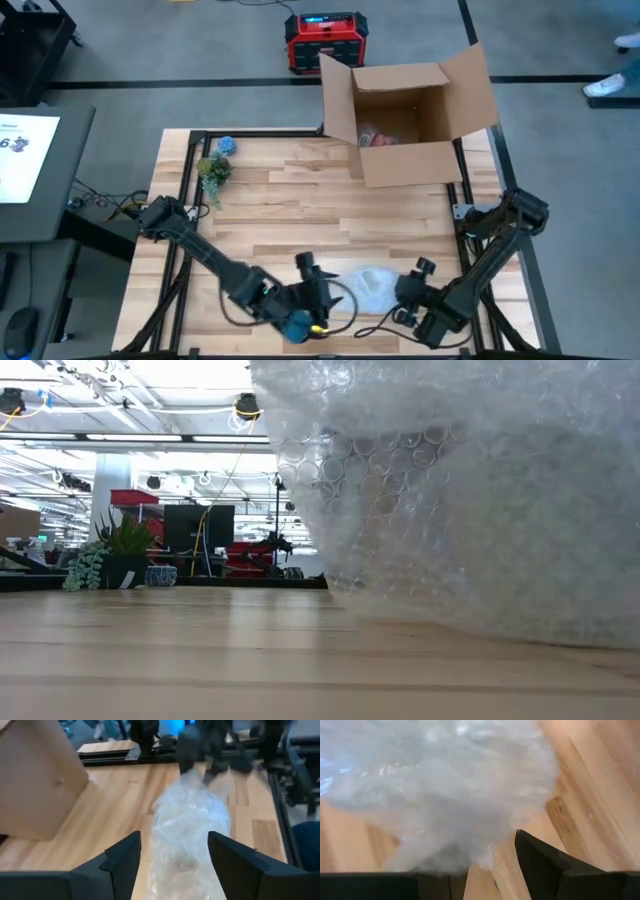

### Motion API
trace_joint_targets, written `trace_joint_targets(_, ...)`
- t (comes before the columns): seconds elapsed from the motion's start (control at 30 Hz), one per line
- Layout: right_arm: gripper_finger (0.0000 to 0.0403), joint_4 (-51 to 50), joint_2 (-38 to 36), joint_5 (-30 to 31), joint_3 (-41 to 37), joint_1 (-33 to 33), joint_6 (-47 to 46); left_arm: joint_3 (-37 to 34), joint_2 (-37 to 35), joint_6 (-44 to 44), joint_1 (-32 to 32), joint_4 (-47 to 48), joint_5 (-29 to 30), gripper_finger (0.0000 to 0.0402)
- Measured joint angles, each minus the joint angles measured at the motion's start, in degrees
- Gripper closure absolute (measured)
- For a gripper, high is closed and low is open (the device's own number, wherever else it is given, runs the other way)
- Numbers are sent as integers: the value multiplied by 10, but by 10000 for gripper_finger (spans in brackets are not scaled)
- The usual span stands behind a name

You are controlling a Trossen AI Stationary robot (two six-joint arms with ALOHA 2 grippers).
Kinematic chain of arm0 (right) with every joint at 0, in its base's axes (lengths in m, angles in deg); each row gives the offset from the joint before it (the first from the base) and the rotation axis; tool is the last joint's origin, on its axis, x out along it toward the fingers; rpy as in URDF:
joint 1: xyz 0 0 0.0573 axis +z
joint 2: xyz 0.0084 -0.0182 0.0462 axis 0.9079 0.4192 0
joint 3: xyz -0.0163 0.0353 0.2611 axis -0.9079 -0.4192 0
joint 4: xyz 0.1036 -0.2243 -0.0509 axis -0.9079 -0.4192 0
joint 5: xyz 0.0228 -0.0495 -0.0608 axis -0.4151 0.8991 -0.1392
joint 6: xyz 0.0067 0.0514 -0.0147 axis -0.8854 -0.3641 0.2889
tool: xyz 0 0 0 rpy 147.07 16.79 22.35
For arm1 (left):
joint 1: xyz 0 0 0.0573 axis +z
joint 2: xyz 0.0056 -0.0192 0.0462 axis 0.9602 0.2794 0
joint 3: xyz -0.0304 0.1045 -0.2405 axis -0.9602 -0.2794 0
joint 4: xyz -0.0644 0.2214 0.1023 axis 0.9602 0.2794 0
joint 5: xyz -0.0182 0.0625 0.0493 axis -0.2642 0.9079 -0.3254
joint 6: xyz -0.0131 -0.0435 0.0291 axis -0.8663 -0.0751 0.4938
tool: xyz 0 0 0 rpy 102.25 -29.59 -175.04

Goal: Wrap mug
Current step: Wrap the white patterned mug in the bubble wrap

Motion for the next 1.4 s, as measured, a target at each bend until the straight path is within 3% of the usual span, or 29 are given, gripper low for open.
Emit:
trace_joint_targets(0.17, 264, -25, -57, -7, 0, 19, -21, -1, 1, -58, -33, 42, -7, 199)
trace_joint_targets(0.33, 272, 17, -116, -7, 0, 33, -9, -20, 2, -150, -70, 93, -13, 201)
trace_joint_targets(0.5, 281, 132, -126, -7, 0, 17, 111, -44, 7, -269, -93, 145, -6, 201)
trace_joint_targets(0.63, 285, 200, -111, -7, 0, -20, 194, -98, 6, -314, -94, 111, -3, 201)
trace_joint_targets(0.9, 285, 210, -83, -16, 0, -116, 244, -176, 7, -277, -83, -11, 3, 201)
trace_joint_targets(1.17, 285, 218, -14, -163, 3, -186, 308, -177, 7, -201, -82, -71, 5, 201)
trace_joint_targets(1.4, 285, 183, -10, -160, 33, -200, 369, -177, 6, -199, -78, -76, 5, 201)
